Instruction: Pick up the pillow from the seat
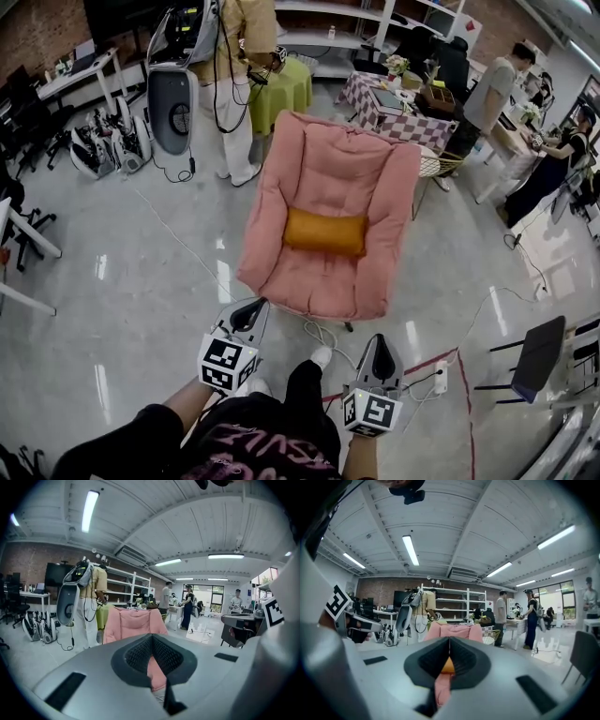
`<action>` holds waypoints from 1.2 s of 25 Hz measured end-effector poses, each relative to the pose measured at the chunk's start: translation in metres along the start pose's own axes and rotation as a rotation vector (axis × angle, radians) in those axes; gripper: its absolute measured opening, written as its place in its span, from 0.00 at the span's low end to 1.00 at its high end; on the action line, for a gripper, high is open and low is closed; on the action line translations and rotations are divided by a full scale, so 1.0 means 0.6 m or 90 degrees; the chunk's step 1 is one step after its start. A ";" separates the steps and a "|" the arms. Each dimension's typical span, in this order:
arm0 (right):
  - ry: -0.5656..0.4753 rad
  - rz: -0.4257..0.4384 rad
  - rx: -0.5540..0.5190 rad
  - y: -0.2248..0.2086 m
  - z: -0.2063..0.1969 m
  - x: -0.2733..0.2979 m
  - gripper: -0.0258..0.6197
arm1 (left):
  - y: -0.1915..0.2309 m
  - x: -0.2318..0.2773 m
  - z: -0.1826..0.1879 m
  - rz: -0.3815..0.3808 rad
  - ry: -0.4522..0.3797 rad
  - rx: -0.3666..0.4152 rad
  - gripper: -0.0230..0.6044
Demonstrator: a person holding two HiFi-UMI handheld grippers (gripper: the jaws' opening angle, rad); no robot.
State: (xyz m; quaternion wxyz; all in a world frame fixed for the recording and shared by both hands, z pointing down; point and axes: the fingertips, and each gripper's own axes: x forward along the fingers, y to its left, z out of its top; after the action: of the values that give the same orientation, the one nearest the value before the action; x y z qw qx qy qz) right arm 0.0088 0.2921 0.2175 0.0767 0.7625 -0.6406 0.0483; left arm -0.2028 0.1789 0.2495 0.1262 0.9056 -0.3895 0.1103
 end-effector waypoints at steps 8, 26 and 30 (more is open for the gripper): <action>-0.022 0.018 0.019 -0.013 0.014 0.051 0.07 | 0.005 0.036 0.020 0.012 -0.010 0.010 0.05; -0.004 0.045 0.026 -0.095 -0.002 0.216 0.07 | 0.024 0.200 0.035 0.057 0.012 0.001 0.05; 0.005 0.057 0.033 -0.124 -0.011 0.258 0.07 | 0.024 0.247 0.039 0.066 0.014 -0.004 0.05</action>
State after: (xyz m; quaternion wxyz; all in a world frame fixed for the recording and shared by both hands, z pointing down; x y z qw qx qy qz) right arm 0.1092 0.1555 0.2467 0.0571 0.7344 -0.6725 0.0716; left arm -0.1113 0.0617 0.2735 0.1276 0.8825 -0.4350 0.1250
